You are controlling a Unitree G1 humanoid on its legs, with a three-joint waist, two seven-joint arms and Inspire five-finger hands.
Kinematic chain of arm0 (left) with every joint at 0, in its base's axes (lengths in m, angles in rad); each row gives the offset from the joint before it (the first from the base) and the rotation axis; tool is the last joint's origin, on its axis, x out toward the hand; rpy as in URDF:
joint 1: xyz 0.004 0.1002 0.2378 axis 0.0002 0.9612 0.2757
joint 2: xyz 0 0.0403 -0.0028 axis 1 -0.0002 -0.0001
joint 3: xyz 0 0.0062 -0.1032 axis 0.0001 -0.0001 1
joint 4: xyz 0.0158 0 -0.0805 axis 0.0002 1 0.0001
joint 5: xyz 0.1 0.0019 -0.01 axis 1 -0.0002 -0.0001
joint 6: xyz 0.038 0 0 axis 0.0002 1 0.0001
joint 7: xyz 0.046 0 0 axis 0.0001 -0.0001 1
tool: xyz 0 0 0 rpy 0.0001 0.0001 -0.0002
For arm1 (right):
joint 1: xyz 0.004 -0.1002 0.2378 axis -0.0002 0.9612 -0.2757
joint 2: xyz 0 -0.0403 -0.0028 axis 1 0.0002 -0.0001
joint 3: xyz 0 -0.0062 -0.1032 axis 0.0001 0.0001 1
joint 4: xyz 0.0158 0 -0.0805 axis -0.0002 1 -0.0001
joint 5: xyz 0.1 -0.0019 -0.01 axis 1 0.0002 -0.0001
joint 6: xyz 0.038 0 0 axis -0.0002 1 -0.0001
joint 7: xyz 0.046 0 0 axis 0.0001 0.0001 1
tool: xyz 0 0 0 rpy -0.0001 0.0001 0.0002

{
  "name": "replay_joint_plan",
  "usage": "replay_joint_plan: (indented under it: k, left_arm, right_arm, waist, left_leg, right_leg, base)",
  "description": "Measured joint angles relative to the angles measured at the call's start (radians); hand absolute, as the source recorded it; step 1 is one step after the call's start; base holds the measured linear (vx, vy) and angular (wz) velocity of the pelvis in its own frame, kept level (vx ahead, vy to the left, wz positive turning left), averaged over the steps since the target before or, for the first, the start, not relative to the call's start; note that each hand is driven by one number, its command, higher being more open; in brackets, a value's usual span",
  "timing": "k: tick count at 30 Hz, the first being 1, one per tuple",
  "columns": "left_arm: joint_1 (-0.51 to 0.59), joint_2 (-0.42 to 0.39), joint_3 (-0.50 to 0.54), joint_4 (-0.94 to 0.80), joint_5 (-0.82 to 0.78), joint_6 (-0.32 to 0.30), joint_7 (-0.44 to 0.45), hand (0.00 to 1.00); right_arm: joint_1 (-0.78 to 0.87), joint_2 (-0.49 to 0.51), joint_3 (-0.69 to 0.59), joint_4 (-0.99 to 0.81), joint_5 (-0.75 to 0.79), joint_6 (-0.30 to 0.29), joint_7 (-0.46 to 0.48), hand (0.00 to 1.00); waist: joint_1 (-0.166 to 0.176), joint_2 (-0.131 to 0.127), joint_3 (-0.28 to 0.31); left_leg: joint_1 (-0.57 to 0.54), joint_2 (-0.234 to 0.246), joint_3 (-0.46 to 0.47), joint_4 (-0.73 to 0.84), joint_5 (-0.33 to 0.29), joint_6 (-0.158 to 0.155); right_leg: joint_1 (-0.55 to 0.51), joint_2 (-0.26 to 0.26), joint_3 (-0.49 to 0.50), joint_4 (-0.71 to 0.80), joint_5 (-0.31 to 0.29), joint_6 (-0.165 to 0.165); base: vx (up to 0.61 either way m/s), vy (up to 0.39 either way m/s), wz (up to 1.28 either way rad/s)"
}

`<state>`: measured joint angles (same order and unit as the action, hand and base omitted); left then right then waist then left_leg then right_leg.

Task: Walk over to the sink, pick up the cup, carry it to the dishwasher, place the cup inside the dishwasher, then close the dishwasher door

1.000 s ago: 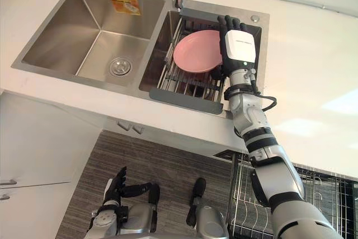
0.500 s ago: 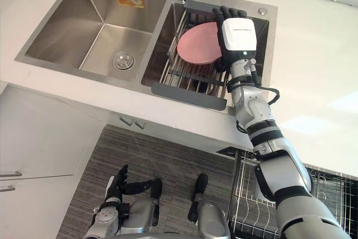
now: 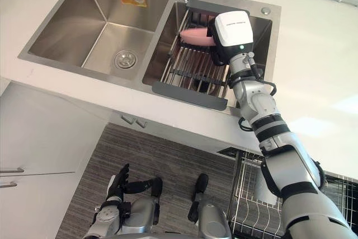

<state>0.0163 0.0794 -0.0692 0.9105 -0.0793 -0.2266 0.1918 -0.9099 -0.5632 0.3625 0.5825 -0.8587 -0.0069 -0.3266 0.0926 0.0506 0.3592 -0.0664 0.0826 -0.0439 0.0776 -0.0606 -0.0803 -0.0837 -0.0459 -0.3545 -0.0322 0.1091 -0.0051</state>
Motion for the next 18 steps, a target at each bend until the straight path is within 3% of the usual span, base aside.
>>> replay_joint_plan:
  k: [8,18]
  left_arm:
    - [0.0,0.0,-0.005,0.002,0.0,0.002,-0.006,1.0]
    - [0.008,0.0,-0.005,0.003,0.001,0.01,-0.023,1.0]
  right_arm:
    - [0.035,0.0,-0.006,-0.067,0.015,-0.005,0.001,0.0]
    - [0.233,0.015,-0.08,-0.253,0.053,-0.034,-0.007,0.0]
  waist:
    - [0.0,0.004,-0.002]
    - [-0.011,0.001,-0.01]
  left_leg:
    - [0.008,0.001,0.003,-0.002,0.0,0.0]
    - [0.069,0.005,0.008,-0.06,0.024,-0.005]
  right_leg:
    - [0.004,0.001,0.007,0.0,0.0,0.0]
    - [0.036,-0.002,0.02,-0.001,0.0,0.001]
  base:
    - [0.0,0.0,0.0]
    - [0.0,0.0,0.0]
